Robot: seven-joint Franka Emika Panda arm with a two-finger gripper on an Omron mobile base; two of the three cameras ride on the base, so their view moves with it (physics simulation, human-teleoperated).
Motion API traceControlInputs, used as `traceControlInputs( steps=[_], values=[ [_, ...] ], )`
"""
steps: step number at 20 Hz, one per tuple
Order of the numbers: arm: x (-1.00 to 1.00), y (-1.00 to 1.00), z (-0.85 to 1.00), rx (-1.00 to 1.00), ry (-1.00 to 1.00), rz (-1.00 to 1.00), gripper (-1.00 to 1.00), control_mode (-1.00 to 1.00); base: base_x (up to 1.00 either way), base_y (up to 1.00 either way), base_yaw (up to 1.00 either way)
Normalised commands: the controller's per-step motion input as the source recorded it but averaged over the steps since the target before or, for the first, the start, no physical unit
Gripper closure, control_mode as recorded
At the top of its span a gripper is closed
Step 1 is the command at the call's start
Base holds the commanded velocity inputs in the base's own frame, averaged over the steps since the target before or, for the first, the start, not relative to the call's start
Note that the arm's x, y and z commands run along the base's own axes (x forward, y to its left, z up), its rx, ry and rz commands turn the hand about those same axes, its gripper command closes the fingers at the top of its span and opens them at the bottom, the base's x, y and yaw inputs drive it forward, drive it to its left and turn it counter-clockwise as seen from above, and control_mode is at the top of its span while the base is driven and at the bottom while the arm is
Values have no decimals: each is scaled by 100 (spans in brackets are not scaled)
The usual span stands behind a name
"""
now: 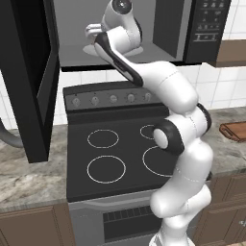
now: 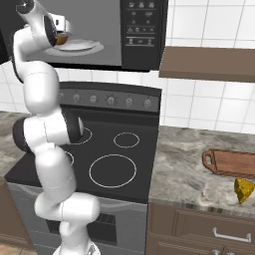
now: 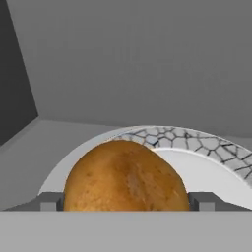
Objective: Retrieve the reheated potato from the microwave, then place the potato, cheese, and condiment on the cutting board.
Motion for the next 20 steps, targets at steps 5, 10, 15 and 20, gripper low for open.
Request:
traceControlInputs(
  steps=[5,10,15,20],
  values=[
    [-61,0,-5,1,-10,0,100,-100,0,0,0],
    [-66,0,-7,1,-18,0,100,-100,0,0,0],
    [-61,-5,2,5,-6,0,100,-100,0,0,0],
    [-50,-12,21,7,15,-3,100,-100,0,0,0]
  ],
)
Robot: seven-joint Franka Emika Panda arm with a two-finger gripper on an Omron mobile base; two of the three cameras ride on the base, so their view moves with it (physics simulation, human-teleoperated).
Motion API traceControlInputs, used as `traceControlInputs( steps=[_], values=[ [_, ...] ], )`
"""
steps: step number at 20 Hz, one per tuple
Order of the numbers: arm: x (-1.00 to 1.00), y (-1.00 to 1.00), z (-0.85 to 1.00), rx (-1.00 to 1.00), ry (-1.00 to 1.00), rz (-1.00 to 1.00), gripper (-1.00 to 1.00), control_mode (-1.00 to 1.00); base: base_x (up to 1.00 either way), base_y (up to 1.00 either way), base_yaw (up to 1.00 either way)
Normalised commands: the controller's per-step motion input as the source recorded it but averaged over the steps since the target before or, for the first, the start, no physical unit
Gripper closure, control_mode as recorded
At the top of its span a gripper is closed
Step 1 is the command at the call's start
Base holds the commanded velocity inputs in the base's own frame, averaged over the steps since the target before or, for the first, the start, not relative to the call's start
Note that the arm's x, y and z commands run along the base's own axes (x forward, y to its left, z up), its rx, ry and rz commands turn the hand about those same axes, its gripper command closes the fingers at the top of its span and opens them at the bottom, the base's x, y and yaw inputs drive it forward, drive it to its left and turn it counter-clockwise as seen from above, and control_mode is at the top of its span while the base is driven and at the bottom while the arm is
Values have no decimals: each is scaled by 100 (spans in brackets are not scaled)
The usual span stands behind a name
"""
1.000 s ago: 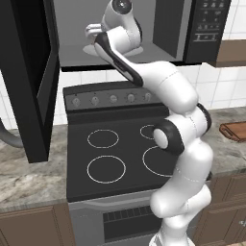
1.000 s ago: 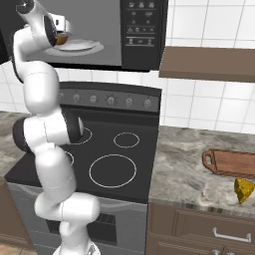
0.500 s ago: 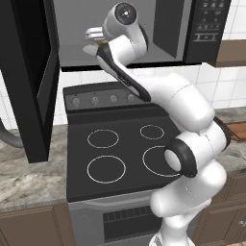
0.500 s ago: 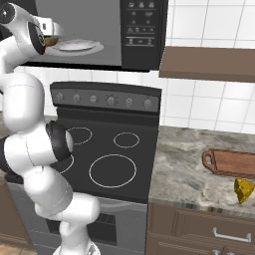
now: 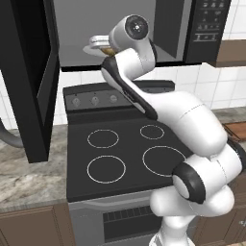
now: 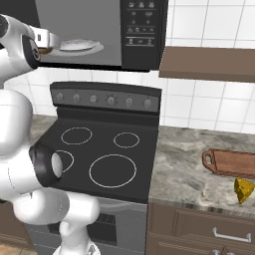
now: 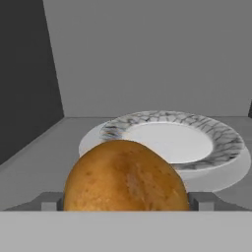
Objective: Retrieve the reheated potato from the microwave, then place the potato, cheese, and condiment on the cutting board.
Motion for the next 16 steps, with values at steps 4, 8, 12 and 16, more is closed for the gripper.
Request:
traceControlInputs(
  steps=[4,8,12,16],
  values=[
    [-48,-15,39,8,30,-4,100,-100,0,0,0],
    [-70,-15,14,3,13,-1,100,-100,0,0,0],
    [-87,-20,0,3,0,0,100,-100,0,0,0],
    [-94,-31,-4,4,-6,0,100,-100,0,0,0]
  ],
)
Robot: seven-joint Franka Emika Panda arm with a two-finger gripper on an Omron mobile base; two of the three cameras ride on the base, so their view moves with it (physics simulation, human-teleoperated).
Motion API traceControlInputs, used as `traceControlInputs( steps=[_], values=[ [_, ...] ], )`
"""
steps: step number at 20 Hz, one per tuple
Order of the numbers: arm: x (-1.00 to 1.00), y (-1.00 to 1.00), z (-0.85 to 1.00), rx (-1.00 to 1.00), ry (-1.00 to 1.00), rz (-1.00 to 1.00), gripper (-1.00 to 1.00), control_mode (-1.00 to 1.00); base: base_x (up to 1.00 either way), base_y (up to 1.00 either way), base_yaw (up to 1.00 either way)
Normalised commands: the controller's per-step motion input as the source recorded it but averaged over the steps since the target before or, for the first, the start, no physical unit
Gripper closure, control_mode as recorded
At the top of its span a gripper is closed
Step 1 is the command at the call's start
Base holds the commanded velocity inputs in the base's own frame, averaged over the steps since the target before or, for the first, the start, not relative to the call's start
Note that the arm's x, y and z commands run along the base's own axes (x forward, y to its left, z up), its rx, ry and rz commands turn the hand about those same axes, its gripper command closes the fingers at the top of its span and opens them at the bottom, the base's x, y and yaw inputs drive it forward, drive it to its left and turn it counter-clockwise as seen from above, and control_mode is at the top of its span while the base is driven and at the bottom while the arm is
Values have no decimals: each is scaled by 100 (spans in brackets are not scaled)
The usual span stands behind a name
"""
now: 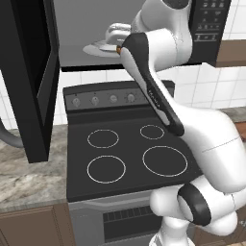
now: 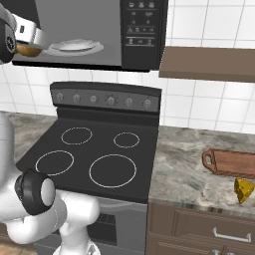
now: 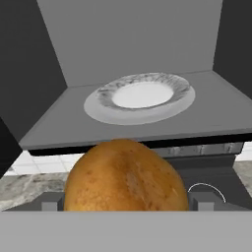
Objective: Retrieve the reheated potato from the microwave, then place the potato, cheese, and condiment on the cutting board.
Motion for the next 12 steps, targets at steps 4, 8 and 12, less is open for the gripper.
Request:
traceControlInputs(
  steps=[4,8,12],
  values=[
    [-86,-40,-24,3,-5,0,100,-100,0,0,0],
    [-66,-45,-33,1,-2,0,100,-100,0,0,0],
    [-57,-41,-50,0,0,0,100,-100,0,0,0]
  ],
)
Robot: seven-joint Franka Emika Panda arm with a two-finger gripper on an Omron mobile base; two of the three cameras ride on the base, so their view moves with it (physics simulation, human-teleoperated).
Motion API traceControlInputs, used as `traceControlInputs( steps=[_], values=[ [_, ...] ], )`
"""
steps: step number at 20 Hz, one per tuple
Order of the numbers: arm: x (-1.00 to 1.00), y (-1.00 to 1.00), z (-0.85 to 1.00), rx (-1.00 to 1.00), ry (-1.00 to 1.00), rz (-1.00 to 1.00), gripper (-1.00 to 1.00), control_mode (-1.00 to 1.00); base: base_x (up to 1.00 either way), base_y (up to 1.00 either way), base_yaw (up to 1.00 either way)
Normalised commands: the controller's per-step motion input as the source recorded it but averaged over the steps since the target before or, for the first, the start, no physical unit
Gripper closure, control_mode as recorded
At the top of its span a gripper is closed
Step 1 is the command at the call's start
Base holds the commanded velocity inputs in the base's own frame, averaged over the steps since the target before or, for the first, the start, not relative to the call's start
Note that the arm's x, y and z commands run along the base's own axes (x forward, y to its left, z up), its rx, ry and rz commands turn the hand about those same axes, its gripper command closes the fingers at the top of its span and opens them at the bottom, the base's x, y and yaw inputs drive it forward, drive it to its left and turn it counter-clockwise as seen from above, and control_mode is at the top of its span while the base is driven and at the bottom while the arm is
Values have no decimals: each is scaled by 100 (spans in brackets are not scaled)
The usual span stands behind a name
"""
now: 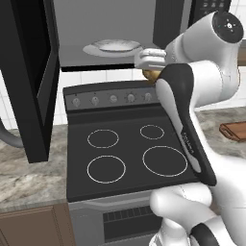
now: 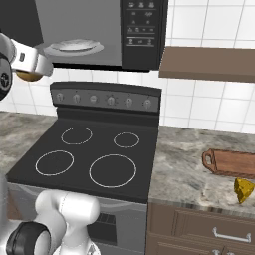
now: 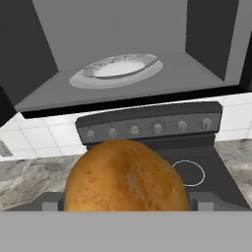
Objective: Retrieve the reheated potato from the microwave, then place the potato, cheese, and condiment on the cutting board.
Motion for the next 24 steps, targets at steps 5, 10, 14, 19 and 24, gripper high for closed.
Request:
traceControlInputs(
  steps=[5,10,14,19,24],
  values=[
    [-49,-37,-60,0,0,0,100,-100,0,0,0],
    [7,-24,-76,0,-3,0,100,-100,0,0,0],
    [29,-19,-75,0,-5,0,100,-100,0,0,0],
    [28,-11,-65,0,-5,0,100,-100,0,0,0],
    [40,-4,-37,0,0,0,100,-100,0,0,0]
  ],
)
